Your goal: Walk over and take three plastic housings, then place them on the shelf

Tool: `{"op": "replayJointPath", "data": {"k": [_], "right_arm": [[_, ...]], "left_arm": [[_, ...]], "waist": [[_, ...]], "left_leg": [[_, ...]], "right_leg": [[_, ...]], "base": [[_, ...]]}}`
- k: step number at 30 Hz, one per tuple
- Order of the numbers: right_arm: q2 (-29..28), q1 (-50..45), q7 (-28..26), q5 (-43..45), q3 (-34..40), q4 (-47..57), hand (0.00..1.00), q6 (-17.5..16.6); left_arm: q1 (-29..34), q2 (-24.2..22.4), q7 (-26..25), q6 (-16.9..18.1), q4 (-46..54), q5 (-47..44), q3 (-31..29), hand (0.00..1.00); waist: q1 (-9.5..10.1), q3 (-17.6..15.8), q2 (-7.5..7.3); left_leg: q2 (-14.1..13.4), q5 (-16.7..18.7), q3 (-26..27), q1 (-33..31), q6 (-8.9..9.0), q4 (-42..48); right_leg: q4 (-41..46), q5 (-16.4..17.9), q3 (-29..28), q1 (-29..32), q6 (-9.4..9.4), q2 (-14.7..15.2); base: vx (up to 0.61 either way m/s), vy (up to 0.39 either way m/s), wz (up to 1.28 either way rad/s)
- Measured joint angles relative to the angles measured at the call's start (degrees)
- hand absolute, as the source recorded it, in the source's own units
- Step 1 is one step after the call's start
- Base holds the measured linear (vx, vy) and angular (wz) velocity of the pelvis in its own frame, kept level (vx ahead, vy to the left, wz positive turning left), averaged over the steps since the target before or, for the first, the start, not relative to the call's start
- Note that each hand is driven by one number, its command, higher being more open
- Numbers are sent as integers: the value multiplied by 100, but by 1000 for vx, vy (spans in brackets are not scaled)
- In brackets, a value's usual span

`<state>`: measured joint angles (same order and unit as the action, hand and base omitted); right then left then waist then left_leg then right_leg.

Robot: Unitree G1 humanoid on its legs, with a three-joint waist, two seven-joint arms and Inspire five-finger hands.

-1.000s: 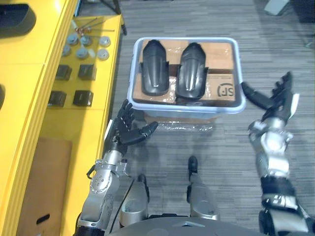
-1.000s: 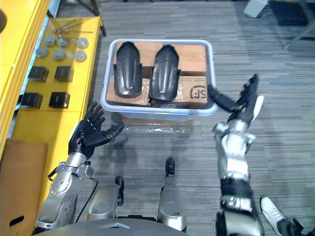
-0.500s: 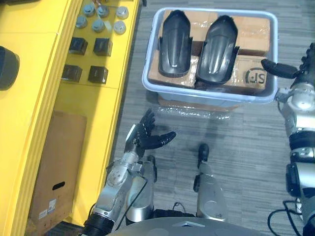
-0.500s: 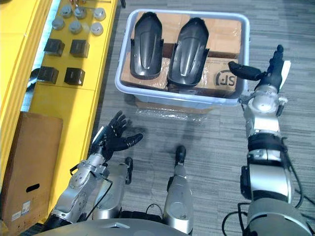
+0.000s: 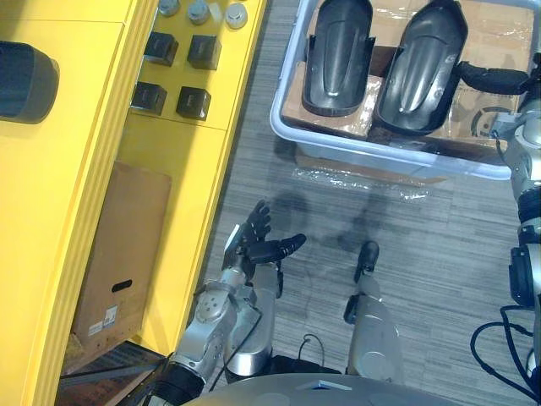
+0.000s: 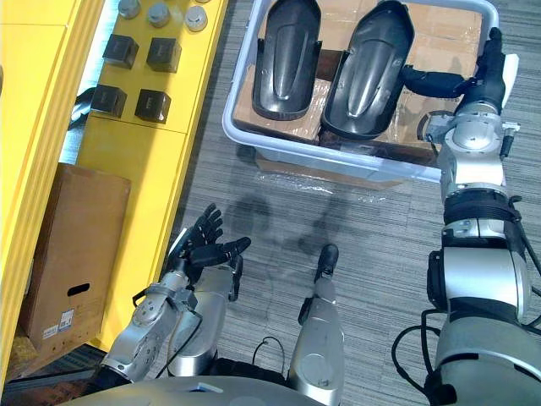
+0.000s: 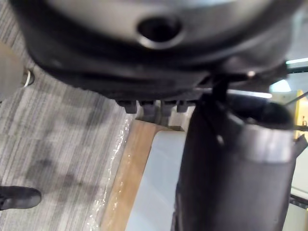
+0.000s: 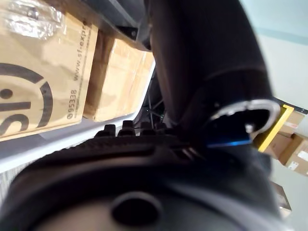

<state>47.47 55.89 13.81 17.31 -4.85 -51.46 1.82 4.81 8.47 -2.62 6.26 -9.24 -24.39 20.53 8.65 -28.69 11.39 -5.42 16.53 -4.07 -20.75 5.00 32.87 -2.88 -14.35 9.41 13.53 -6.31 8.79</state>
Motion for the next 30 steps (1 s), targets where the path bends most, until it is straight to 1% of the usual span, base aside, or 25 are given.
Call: {"op": "replayJointPath", "data": {"k": [3, 7, 8, 9, 10, 13, 14, 17, 18, 21, 24, 27, 29, 30], "right_arm": [[0, 2, -142, 0, -29, -14, 100, 23], [0, 29, -392, 7, -37, -140, 100, 272], [0, 37, -444, 15, -36, -188, 100, 350], [0, 41, -621, 121, -37, -335, 100, 660], [-1, 40, -702, 128, -38, -406, 100, 784], [28, 98, -910, 103, -30, -450, 100, 993], [67, 120, -992, 101, -39, -468, 0, 1059], [254, 144, -1004, 31, -192, -619, 0, 1185], [322, 210, -981, -141, -267, -699, 0, 1252], [475, 342, -915, -362, -364, -937, 0, 1339], [620, 383, -793, -465, -366, -1129, 0, 1469], [609, 398, -540, -506, -313, -1394, 0, 1704], [558, 323, -372, -630, -480, -1422, 0, 1790], [543, 352, -285, -500, -330, -1442, 0, 1881]], "left_arm": [[-4, -96, -1, 26, -14, 0, 20, 100], [-23, -98, -14, 86, -106, -1, 164, 100], [-39, -104, -15, 92, -141, -1, 176, 100], [-61, -145, -54, 92, -242, -1, 177, 100], [-68, -153, -70, 91, -278, -1, 177, 100], [-109, -155, -103, 91, -416, -1, 168, 100], [-132, -157, -103, 91, -431, -1, 178, 100], [-268, -161, -123, 92, -457, -56, 195, 100], [-309, -161, -160, 91, -493, -81, 192, 100], [-316, -161, -219, 92, -635, -233, 213, 100], [-310, -161, -224, 91, -836, -272, 268, 100], [-309, -164, -219, 94, -839, -314, 362, 100], [-293, -176, -220, 101, -836, -316, 389, 100], [-292, -177, -220, 100, -831, -405, 389, 100]], "waist": [[62, 1, 2], [72, 6, 9], [76, 6, 9], [100, 6, 10], [104, 9, 14], [101, 19, 29], [115, 20, 31], [217, 32, 49], [238, 32, 50], [255, 45, 68], [314, 72, 108], [387, 86, 128], [415, 97, 143], [415, 99, 146]], "left_leg": [[4, -3, 9, -3, -5, 17], [6, -3, -23, -58, -6, 83], [6, -3, -31, -77, -6, 93], [11, -17, -22, -107, -5, 98], [14, -25, -22, -113, -4, 94], [11, -45, -38, -127, 6, 90], [10, -54, -52, -128, 11, 87], [12, -91, -107, -180, 25, 78], [19, -106, -127, -188, 27, 61], [61, -164, -187, -190, 30, -22], [58, -172, -222, -188, 39, -58], [46, -196, -243, -187, 59, -103], [32, -205, -278, -180, 68, -115], [27, -205, -285, -172, 68, -111]], "right_leg": [[85, 11, 17, 38, 14, 11], [179, 61, 138, 81, 76, 25], [196, 69, 145, 100, 86, 25], [216, 88, 147, 146, 112, 37], [223, 98, 151, 155, 124, 42], [300, 138, 187, 199, 172, 45], [316, 150, 213, 199, 184, 47], [391, 204, 311, 248, 222, 62], [393, 210, 359, 248, 227, 74], [416, 237, 475, 249, 256, 124], [464, 273, 519, 265, 247, 124], [510, 287, 574, 297, 229, 126], [570, 301, 623, 302, 213, 120], [601, 318, 647, 299, 200, 121]], "base": [[-62, 43, -1], [-65, 31, 2], [-76, 36, 0], [-75, 38, 0], [-66, 36, -1], [-55, 31, 2], [-42, 27, 7], [-47, 31, 9], [-49, 43, 12], [-12, 35, 12], [5, 36, 6], [12, 24, 3], [15, 21, 7], [9, 22, 5]]}}
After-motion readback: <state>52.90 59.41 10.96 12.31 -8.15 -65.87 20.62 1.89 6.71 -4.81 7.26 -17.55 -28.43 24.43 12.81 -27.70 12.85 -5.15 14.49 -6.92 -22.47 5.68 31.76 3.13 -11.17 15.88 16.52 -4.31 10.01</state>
